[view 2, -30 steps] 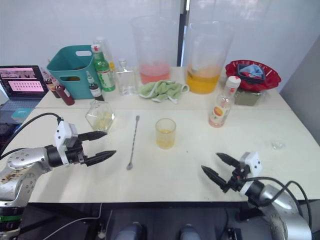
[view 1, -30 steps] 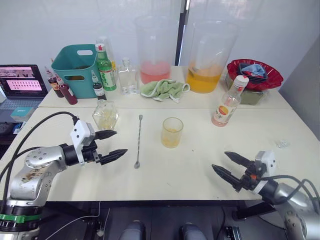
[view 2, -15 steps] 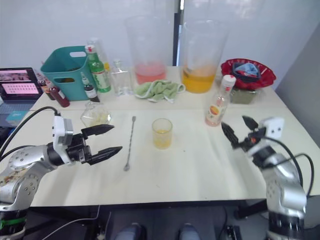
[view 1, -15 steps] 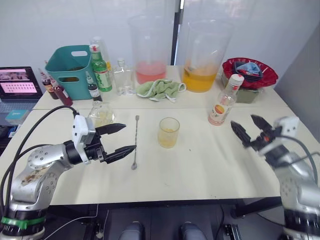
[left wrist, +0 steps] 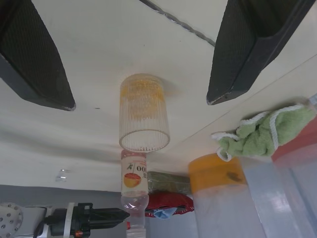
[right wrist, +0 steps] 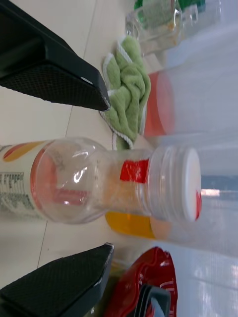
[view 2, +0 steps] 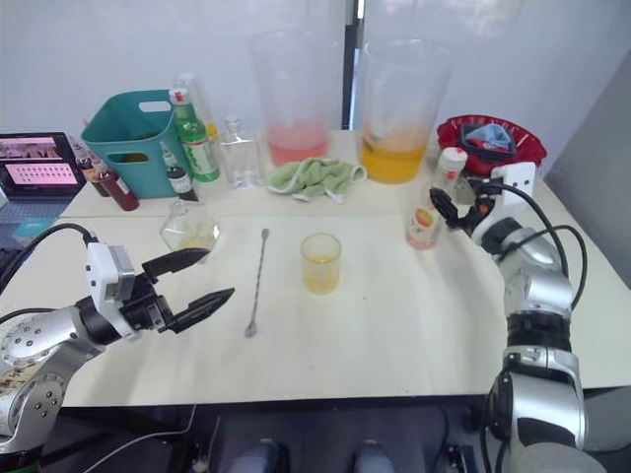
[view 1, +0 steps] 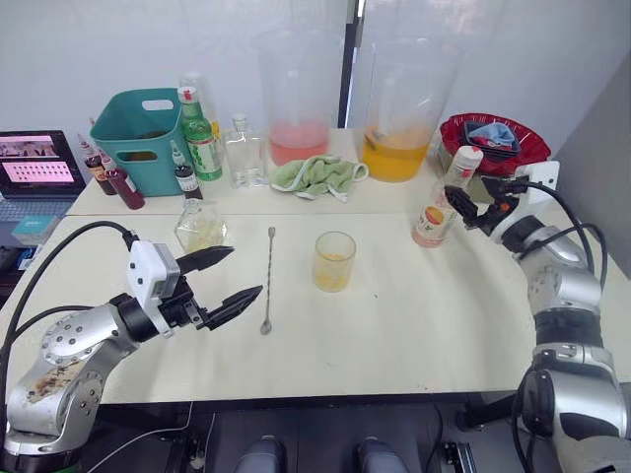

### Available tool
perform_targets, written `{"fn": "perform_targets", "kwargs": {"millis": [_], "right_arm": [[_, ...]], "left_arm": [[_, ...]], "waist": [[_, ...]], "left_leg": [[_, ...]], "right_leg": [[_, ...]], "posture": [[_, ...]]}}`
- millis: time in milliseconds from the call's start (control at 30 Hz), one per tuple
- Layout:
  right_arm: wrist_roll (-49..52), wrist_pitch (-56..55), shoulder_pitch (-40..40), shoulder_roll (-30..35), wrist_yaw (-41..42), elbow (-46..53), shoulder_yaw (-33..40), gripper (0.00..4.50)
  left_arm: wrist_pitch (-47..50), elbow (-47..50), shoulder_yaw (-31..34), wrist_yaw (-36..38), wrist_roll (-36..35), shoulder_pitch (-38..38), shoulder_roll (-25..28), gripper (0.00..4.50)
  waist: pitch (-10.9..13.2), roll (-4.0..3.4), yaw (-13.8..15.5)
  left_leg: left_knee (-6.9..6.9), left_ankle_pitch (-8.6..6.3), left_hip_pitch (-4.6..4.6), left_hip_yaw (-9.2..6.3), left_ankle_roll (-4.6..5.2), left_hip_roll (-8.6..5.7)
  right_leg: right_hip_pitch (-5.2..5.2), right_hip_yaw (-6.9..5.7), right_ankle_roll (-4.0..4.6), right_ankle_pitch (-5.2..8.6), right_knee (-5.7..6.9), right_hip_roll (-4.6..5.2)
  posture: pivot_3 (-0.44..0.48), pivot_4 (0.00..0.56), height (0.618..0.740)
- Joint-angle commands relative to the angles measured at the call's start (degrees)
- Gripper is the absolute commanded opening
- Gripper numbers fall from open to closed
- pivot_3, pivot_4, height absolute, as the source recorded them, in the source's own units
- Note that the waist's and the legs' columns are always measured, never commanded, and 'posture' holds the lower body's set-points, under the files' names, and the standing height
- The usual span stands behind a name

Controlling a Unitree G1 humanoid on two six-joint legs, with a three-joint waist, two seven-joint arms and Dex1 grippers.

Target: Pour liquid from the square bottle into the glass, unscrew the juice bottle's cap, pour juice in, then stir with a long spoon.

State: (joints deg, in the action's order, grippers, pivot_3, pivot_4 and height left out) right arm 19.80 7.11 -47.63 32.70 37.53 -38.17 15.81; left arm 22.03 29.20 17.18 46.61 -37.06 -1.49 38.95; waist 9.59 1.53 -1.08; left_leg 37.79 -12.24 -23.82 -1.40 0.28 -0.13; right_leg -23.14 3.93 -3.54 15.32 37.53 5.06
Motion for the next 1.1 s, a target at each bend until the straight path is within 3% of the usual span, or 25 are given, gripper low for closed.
{"fn": "perform_targets", "kwargs": {"millis": [33, 300, 400, 633, 833, 933, 1100], "right_arm": [[-1.51, -3.82, -5.2, 0.6, 0.25, -5.24, -0.03, 4.5], [-4.38, -8.93, -12.37, -1.01, -0.03, -17.58, -1.05, 4.5], [-5.07, -10.96, -14.08, -1.32, -0.12, -21.05, -1.07, 3.72], [-4.53, -12.35, -15.36, -1.0, 1.31, -23.12, 0.01, 1.37], [-3.55, -11.28, -15.36, 0.08, 3.03, -20.53, 0.58, 1.23], [-1.14, -7.72, -13.43, 1.58, 6.63, -14.72, 1.63, 1.23], [9.76, 11.38, 0.06, 4.33, 12.62, 16.22, 2.25, 1.23]], "left_arm": [[-1.08, 4.3, 1.88, -2.26, 0.26, 1.66, -0.47, 4.48], [-1.19, 7.2, 2.22, -5.04, 1.31, 3.57, -0.46, 4.48], [-1.62, 7.07, 2.06, -5.34, 1.96, 3.83, -0.37, 4.5], [-1.64, 5.81, 1.16, -5.05, 1.17, 2.02, -0.61, 4.5], [-1.3, 3.0, 0.6, -1.36, -0.13, -1.09, 1.08, 4.5], [-0.89, 1.6, -0.29, 0.76, -1.3, -2.73, 1.25, 4.5], [-1.17, -3.03, -5.48, 5.07, -0.69, -8.72, 0.77, 4.5]], "waist": [[0.0, 0.0, -0.17], [0.01, -0.01, -0.22], [0.02, -0.03, -0.25], [0.02, -0.03, -0.25], [0.06, -0.09, -0.35], [0.1, -0.15, -0.25], [0.11, -0.21, 0.33]], "left_leg": [[-0.01, 0.0, 0.0, 0.0, 0.0, 0.01], [-0.02, 0.0, 0.0, 0.01, 0.0, -0.01], [-0.03, 0.0, 0.0, 0.02, 0.0, 0.0], [-0.05, 0.0, 0.0, 0.01, 0.0, 0.0], [-0.05, 0.0, 0.0, 0.01, 0.0, -0.01], [-0.08, 0.0, -0.04, 0.01, 0.0, -0.03], [-0.07, 0.0, -0.24, -0.06, 0.0, -0.01]], "right_leg": [[-0.02, 0.01, 0.0, 0.0, -0.02, 0.0], [0.0, -0.01, 0.0, 0.0, -0.02, 0.0], [-0.01, -0.01, 0.01, 0.0, -0.01, -0.03], [-0.01, -0.01, 0.0, 0.0, -0.02, -0.02], [-0.02, -0.01, 0.0, 0.0, -0.02, -0.02], [-0.03, -0.03, 0.0, 0.0, -0.02, -0.01], [-0.08, -0.19, 0.0, 0.0, 0.07, 0.01]], "posture": [[0.0, 0.15, 0.74], [0.0, 0.15, 0.74], [0.0, 0.15, 0.74], [0.0, 0.15, 0.74], [0.0, 0.15, 0.74], [0.0, 0.15, 0.74], [0.0, 0.15, 0.74]]}}
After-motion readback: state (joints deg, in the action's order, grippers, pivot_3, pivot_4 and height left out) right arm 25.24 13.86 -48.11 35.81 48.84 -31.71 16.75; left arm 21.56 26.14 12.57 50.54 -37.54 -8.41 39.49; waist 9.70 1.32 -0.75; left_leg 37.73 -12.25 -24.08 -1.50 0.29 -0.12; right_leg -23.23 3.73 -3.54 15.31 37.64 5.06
